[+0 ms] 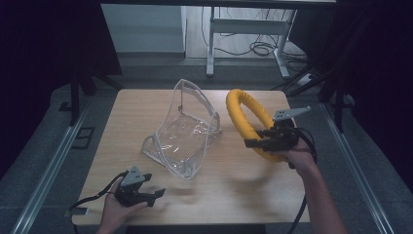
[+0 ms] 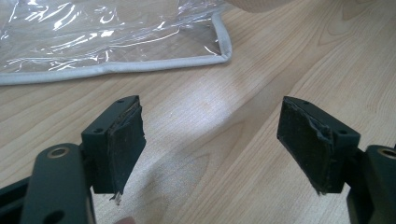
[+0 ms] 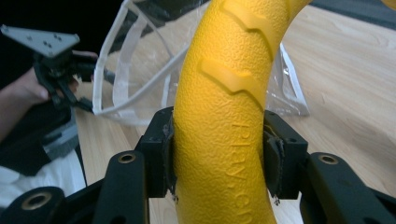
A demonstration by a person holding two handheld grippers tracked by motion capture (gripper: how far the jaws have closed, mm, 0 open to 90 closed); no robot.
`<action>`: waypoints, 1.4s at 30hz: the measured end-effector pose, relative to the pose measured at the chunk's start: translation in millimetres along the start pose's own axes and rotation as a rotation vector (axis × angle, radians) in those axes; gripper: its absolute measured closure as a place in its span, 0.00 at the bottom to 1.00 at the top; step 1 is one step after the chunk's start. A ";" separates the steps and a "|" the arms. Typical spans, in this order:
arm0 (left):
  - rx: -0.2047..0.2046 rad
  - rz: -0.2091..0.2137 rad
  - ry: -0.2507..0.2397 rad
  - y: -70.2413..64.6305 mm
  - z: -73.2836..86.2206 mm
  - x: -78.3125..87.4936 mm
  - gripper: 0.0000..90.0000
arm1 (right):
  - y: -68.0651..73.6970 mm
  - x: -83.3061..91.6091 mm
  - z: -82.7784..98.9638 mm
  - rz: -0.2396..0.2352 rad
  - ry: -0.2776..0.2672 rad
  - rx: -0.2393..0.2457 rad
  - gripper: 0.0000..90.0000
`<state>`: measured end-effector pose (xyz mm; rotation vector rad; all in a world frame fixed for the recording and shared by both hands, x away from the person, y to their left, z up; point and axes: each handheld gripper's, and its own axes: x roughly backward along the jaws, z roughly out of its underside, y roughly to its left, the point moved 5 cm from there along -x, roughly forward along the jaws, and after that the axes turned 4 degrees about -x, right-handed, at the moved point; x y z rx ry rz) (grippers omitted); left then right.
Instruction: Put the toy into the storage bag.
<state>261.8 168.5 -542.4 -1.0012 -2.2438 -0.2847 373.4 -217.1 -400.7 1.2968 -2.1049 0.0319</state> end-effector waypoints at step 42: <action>0.000 0.002 -0.001 -1.0 0.3 -1.8 0.25 | 25.5 2.3 -26.5 -0.102 -0.357 -0.069 0.57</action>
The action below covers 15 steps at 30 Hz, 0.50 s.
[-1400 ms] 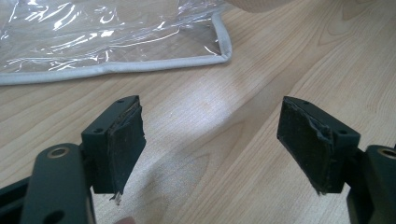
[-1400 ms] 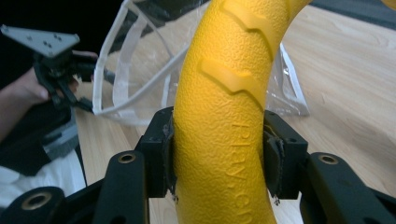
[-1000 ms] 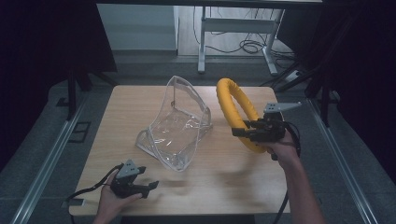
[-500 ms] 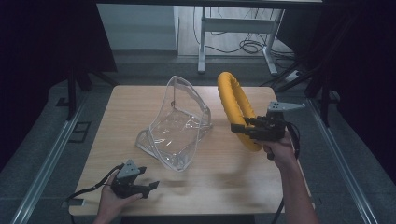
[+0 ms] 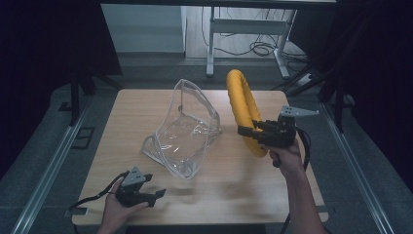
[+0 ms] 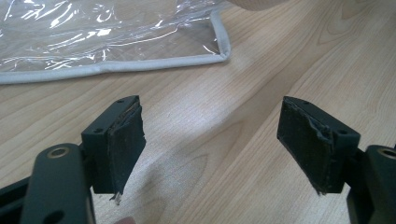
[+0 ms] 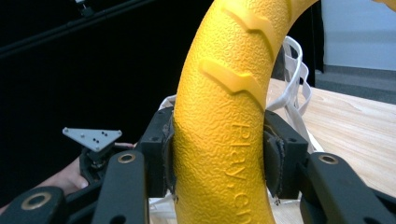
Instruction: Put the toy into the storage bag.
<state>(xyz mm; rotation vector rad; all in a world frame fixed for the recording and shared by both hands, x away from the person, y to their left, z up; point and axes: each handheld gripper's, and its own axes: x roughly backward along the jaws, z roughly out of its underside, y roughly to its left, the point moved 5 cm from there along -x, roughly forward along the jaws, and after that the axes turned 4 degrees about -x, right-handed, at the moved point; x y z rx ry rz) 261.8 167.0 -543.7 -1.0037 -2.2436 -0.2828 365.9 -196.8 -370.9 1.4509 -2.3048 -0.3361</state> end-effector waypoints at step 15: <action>-0.002 0.001 0.005 -0.5 0.6 -0.9 0.25 | 6.7 -1.7 -5.2 -0.004 -0.083 -0.022 0.57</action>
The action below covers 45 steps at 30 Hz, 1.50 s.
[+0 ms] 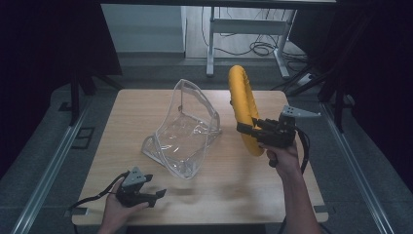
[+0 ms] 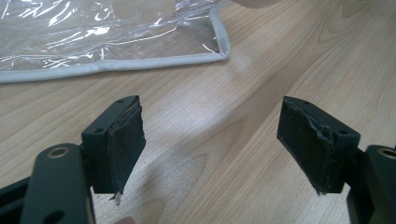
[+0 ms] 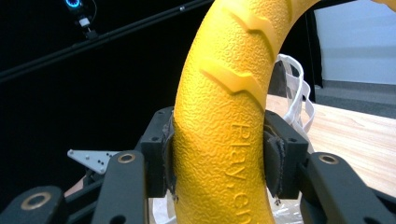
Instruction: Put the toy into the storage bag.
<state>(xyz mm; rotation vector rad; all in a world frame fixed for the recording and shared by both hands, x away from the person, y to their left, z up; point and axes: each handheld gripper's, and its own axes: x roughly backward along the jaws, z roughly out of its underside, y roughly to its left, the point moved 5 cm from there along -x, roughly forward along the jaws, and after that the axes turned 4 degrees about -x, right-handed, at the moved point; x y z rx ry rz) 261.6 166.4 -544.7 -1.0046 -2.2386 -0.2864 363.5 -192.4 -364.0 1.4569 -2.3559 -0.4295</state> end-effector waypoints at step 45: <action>-0.003 0.004 0.002 -0.8 0.7 -1.9 0.25 | 73.5 -29.2 -49.2 -0.123 -0.223 0.077 0.57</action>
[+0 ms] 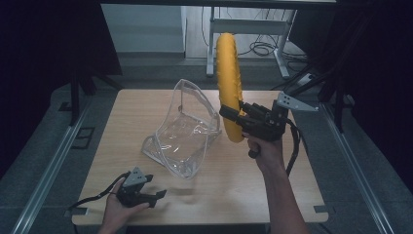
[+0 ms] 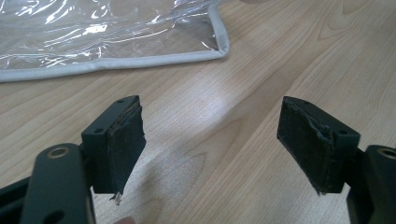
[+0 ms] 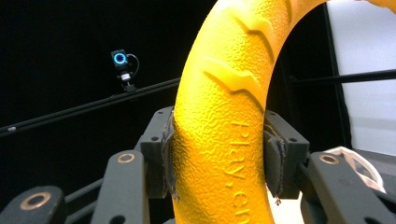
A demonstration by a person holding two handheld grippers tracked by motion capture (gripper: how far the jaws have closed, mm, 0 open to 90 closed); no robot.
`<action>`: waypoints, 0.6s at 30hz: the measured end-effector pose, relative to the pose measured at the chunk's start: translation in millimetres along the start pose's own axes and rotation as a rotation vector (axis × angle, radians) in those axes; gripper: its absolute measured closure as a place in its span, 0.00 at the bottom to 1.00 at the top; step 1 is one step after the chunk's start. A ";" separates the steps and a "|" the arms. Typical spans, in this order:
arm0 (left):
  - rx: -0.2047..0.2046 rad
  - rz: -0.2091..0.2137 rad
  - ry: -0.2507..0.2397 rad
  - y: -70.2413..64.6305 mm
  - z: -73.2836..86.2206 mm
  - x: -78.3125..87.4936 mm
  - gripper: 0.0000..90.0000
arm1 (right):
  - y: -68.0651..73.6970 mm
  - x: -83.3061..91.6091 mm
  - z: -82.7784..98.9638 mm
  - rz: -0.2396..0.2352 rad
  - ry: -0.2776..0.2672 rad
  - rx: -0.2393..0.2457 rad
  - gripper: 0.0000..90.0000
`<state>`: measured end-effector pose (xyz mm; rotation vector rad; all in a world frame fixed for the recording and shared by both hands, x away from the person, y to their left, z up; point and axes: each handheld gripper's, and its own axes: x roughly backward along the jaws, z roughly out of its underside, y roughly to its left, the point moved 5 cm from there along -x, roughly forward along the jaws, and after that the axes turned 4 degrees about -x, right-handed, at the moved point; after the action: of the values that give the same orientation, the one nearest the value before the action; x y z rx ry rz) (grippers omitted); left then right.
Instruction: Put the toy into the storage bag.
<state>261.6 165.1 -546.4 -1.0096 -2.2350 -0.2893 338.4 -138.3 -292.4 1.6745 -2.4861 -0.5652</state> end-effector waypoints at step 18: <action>0.001 -0.001 0.003 -0.2 0.3 0.4 0.25 | 16.3 -28.9 -2.5 -0.059 -0.009 0.008 0.57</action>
<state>261.2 165.3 -546.4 -1.0065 -2.2334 -0.2895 336.2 -107.3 -280.6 1.7568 -2.4558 -0.5700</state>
